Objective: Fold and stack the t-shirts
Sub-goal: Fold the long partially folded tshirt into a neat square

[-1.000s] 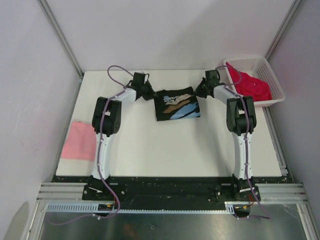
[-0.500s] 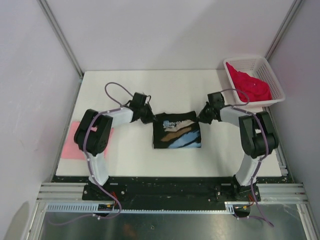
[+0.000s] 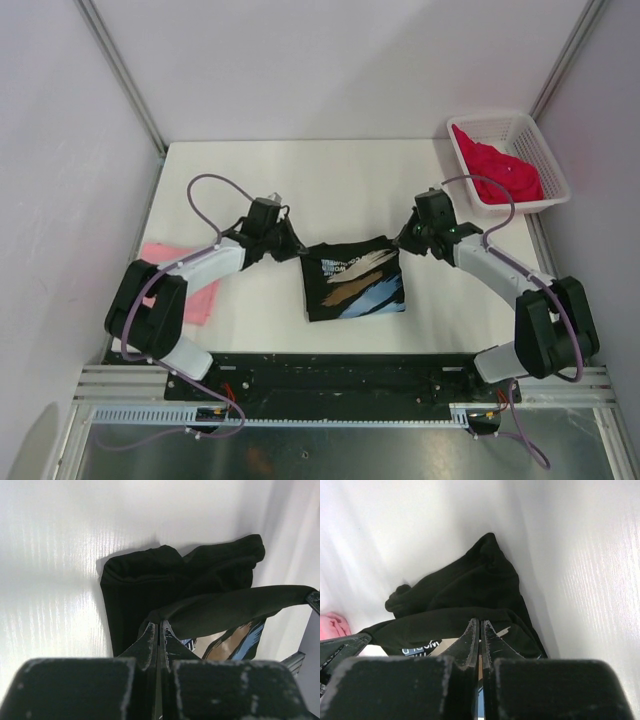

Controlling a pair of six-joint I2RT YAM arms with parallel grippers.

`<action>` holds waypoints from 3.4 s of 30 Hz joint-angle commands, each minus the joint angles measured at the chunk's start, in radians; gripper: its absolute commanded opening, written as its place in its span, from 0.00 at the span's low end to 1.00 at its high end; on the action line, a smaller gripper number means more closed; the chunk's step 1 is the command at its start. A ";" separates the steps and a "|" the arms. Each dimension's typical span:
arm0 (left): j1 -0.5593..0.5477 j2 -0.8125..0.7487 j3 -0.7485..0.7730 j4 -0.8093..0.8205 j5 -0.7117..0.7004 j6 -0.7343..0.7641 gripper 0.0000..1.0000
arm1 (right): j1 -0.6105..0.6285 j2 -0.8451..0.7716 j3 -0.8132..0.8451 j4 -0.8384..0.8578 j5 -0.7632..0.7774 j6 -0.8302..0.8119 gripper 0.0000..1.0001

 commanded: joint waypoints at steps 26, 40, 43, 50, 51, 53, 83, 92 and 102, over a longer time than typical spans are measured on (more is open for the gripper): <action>0.194 0.436 0.510 -0.034 0.033 0.126 0.00 | -0.082 0.532 0.417 0.348 -0.077 -0.030 0.00; 0.150 0.352 0.385 -0.002 0.040 0.099 0.00 | -0.042 0.415 0.369 0.185 -0.004 -0.033 0.00; 0.150 0.298 0.377 -0.003 0.029 0.099 0.00 | -0.039 0.369 0.368 0.192 0.011 -0.041 0.00; 0.186 0.243 0.393 -0.006 0.004 0.088 0.01 | -0.049 0.341 0.373 0.358 -0.026 -0.063 0.03; 0.199 0.263 0.408 -0.006 0.007 0.087 0.02 | -0.050 0.362 0.382 0.397 -0.049 -0.072 0.07; 0.226 0.331 0.460 -0.006 0.014 0.118 0.05 | -0.051 0.441 0.436 0.419 -0.074 -0.092 0.20; 0.134 0.422 0.499 0.002 0.138 0.062 0.14 | 0.037 0.644 0.693 0.057 -0.079 -0.224 0.41; 0.210 0.577 0.598 -0.001 0.085 0.061 0.10 | 0.015 0.856 0.922 0.036 -0.123 -0.206 0.41; 0.230 0.611 0.575 -0.017 0.080 0.067 0.09 | -0.046 0.954 0.973 -0.039 -0.159 -0.116 0.42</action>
